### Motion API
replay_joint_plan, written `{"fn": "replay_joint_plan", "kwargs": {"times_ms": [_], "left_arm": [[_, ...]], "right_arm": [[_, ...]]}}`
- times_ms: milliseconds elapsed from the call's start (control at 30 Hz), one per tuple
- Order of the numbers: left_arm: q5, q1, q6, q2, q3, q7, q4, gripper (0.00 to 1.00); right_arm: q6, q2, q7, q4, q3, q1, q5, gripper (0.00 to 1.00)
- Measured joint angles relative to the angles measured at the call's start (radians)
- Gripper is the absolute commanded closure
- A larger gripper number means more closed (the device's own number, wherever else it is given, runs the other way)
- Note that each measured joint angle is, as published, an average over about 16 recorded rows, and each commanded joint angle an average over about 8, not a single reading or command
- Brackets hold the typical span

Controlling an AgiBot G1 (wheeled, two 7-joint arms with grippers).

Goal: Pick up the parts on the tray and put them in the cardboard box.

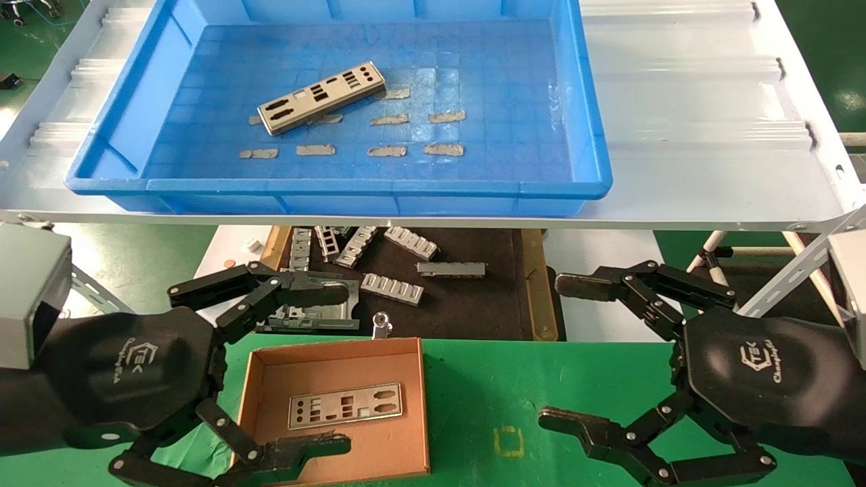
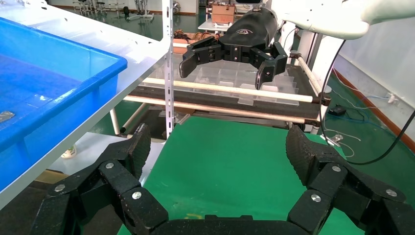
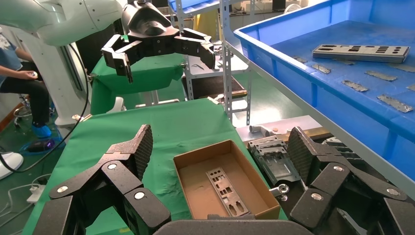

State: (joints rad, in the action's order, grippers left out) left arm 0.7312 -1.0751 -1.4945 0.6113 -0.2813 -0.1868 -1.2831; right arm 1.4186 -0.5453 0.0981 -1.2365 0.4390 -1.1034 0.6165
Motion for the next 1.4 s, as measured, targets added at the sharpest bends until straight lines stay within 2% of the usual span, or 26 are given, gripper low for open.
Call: {"fn": "replay_joint_plan", "kwargs": {"times_ms": [1400], "left_arm": [[0.000, 0.000, 0.000, 0.000, 0.000, 0.000, 0.000, 0.00]], "right_arm": [[0.000, 0.000, 0.000, 0.000, 0.000, 0.000, 0.000, 0.00]]}}
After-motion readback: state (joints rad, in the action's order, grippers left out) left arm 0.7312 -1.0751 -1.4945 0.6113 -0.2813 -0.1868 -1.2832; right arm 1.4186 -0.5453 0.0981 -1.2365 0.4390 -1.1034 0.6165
